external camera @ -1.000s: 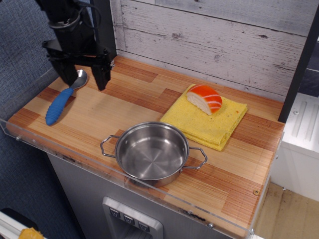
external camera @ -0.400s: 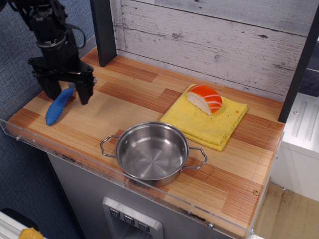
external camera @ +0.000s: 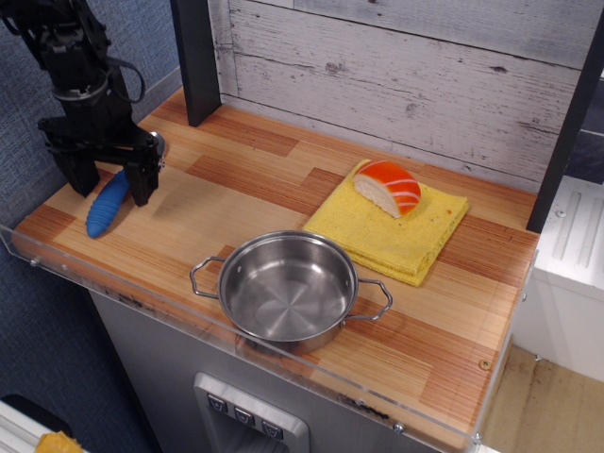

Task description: Place the blue spoon in the silver pot.

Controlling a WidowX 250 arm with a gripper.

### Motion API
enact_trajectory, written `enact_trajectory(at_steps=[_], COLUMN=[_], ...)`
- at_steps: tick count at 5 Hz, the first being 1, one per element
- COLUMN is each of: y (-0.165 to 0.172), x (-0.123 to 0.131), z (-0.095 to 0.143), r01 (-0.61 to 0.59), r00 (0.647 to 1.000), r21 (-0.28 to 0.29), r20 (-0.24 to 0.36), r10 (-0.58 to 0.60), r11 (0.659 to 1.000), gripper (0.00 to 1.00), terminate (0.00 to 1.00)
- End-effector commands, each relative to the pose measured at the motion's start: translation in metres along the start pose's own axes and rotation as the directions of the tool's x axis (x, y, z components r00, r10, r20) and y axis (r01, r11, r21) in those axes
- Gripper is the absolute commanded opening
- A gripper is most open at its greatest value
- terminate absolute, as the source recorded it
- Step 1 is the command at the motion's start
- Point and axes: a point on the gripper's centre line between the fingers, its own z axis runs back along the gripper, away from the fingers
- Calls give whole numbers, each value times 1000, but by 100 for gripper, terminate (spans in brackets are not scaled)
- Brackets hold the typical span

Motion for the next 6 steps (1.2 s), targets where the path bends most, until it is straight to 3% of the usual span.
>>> enact_trajectory(at_steps=[1, 2, 3, 6], y=[14, 15, 17, 15], x=[5, 4, 4, 7], z=[1, 1, 0, 14], r01=[-20, -37, -39, -31], r00=[1000, 999, 999, 999], r21=[9, 12, 32, 18], r20=[9, 17, 19, 38], r10=[20, 37, 38, 31], r11=[1000, 999, 999, 999], gripper=[100, 100, 0, 0], terminate=[0, 0, 0, 0])
